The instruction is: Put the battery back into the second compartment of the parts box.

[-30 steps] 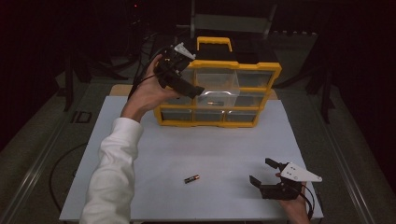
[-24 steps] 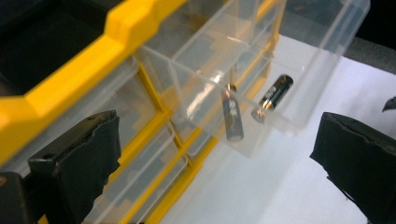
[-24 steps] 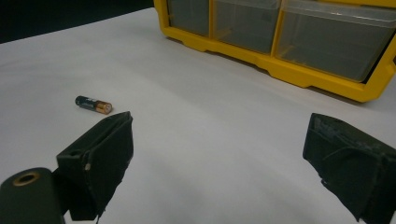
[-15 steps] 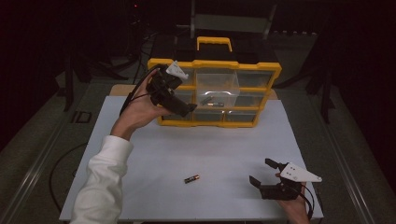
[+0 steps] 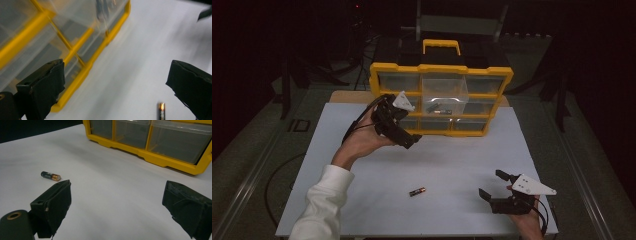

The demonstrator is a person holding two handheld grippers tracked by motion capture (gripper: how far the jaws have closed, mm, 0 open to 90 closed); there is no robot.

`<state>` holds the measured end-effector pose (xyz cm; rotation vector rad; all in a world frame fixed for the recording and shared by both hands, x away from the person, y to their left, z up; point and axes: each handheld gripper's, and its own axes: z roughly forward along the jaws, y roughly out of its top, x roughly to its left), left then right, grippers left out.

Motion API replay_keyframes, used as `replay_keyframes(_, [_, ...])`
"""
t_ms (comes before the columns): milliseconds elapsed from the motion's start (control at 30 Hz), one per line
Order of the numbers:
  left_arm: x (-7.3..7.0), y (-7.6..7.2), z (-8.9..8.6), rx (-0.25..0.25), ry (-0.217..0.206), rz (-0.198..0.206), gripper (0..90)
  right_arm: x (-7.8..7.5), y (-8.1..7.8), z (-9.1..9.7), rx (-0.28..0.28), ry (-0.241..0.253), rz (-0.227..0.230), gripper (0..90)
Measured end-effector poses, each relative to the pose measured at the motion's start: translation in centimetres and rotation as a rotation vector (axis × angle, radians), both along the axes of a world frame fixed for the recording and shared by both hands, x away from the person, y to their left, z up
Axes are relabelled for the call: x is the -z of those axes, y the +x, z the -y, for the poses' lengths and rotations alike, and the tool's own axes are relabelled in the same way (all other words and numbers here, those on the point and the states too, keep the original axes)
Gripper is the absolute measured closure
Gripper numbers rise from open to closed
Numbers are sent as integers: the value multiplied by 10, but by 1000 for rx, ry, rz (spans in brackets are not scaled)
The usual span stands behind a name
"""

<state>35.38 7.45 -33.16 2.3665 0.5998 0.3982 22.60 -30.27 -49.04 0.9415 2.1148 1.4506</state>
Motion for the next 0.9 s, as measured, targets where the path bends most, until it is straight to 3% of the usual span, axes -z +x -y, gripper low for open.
replay_keyframes(600, [57, -17, 3, 51, 2, -76, 34, 0, 0, 0, 0, 3, 1, 85])
replay_keyframes(767, [68, -23, 4, 66, -9, -78, 53, 0, 0, 0, 0, 3, 0, 85])
replay_keyframes(900, [81, -29, 6, 81, 7, -101, 55, 0, 0, 0, -1, 3, 0, 85])
